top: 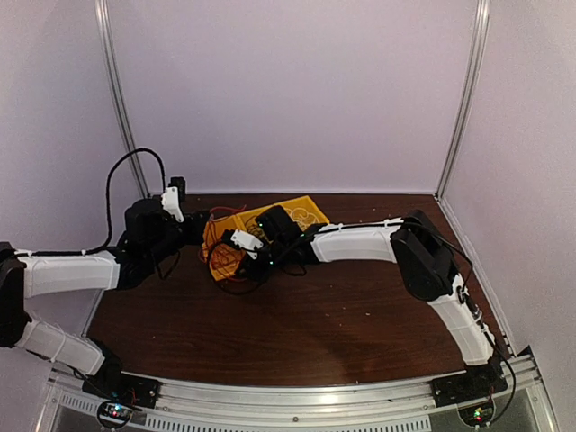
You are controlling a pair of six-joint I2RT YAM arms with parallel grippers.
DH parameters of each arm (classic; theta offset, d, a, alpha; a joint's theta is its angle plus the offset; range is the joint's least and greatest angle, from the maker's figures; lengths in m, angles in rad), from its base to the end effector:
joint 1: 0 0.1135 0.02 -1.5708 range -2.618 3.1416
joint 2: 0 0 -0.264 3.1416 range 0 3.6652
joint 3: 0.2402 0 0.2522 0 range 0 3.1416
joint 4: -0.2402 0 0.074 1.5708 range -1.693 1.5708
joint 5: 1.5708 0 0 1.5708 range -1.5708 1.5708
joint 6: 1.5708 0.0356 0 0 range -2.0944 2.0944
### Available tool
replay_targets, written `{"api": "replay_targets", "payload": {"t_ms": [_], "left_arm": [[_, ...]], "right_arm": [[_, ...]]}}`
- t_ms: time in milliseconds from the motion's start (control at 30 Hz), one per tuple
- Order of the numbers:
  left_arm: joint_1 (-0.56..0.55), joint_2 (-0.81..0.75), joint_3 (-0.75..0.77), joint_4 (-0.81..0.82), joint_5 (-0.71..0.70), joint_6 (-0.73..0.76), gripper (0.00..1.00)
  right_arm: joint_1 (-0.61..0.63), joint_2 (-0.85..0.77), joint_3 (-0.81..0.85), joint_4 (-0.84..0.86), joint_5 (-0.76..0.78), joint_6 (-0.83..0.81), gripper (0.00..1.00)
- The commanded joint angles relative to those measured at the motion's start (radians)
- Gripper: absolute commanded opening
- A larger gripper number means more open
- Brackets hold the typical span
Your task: Untangle the cables
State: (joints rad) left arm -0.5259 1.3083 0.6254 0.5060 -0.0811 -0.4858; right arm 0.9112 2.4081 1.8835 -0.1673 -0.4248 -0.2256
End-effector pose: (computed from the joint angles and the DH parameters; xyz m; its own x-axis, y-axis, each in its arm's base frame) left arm 0.2498 -0.1417 0.2412 -0.3360 -0.3431 -0.8772 0.3104 0.8389 -0.4470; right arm 0.3194 0.4358 0.1516 -0.1765 -0.5602 -0.8093 -0.9788 0.1870 0.0840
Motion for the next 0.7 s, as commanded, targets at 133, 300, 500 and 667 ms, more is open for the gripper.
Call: {"api": "replay_targets", "payload": {"t_ms": [133, 300, 500, 667], "left_arm": [[-0.014, -0.088, 0.008, -0.101, -0.014, -0.038, 0.0], [-0.014, -0.061, 0.101, -0.23, -0.004, -0.045, 0.0], [-0.02, -0.116, 0.122, -0.319, 0.005, -0.098, 0.0], [-0.02, -0.127, 0.132, -0.406, -0.009, -0.09, 0.0]], "right_arm": [[-0.006, -0.012, 0.041, 0.062, 0.062, 0.043, 0.3], [-0.01, 0.008, 0.108, 0.052, 0.097, 0.035, 0.28], [-0.03, 0.019, 0.16, 0.047, 0.096, 0.048, 0.26], [-0.034, -0.021, 0.122, 0.055, 0.069, 0.032, 0.26]]}}
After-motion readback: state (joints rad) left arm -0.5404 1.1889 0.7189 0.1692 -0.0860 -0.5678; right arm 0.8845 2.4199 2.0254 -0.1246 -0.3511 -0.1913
